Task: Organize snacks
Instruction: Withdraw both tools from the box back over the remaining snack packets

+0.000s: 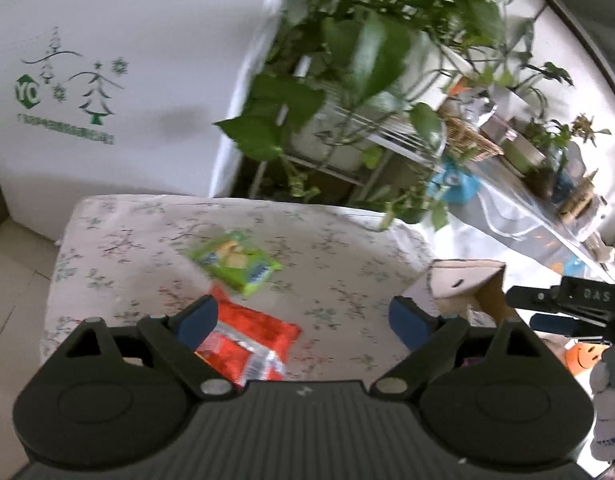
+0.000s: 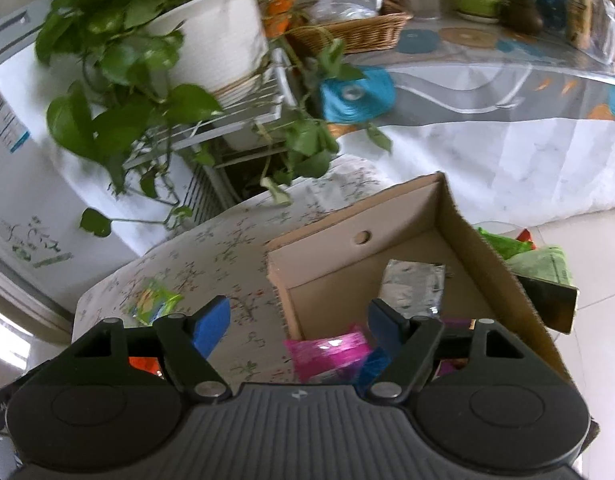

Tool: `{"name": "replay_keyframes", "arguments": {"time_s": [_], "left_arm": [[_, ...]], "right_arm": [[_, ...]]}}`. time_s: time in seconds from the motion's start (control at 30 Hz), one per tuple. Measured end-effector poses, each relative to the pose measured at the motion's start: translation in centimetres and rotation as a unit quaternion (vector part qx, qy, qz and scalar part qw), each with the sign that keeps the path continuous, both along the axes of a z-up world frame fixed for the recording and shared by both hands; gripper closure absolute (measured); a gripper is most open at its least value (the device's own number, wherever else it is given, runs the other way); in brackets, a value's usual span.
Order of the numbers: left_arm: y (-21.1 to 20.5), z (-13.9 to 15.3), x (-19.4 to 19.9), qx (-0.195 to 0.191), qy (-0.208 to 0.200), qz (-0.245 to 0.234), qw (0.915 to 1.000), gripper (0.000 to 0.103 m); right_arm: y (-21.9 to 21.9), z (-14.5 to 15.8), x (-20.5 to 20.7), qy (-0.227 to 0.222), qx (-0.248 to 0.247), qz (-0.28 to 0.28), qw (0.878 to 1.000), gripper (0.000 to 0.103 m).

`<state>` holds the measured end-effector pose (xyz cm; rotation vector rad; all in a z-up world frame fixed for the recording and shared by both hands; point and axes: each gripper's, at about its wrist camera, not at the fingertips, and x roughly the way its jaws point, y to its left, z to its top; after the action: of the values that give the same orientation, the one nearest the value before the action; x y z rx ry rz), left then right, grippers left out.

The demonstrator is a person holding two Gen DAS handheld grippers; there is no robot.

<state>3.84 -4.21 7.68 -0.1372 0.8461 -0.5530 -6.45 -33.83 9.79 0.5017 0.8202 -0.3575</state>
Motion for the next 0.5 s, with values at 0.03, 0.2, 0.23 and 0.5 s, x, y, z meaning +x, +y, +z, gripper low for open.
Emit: {"name": "replay_keyframes", "arguments": {"time_s": [0.03,0.2,0.23,0.5], "left_arm": [[0.3,-0.1,0.1,0.003,-0.001,0.003,1.0000,0.011],[1.7,-0.6,1.4,0.002,0.019,0.026,0.9995,0.011],[2.1,-0.8,1.7,0.000,0.026,0.033,0.9991,0.011],[4.2,-2.5,3.3,0.029,0.048,0.055,0.9969,0.011]], "right_arm": [[0.3,0.0,0.2,0.001,0.000,0.002,1.000,0.022],[1.7,-0.2,1.3,0.003,0.011,0.019,1.000,0.022],[2.1,-0.3,1.5,0.004,0.012,0.023,1.000,0.022],[5.8,-1.9,3.1,0.030,0.027,0.097,0.994,0.021]]}}
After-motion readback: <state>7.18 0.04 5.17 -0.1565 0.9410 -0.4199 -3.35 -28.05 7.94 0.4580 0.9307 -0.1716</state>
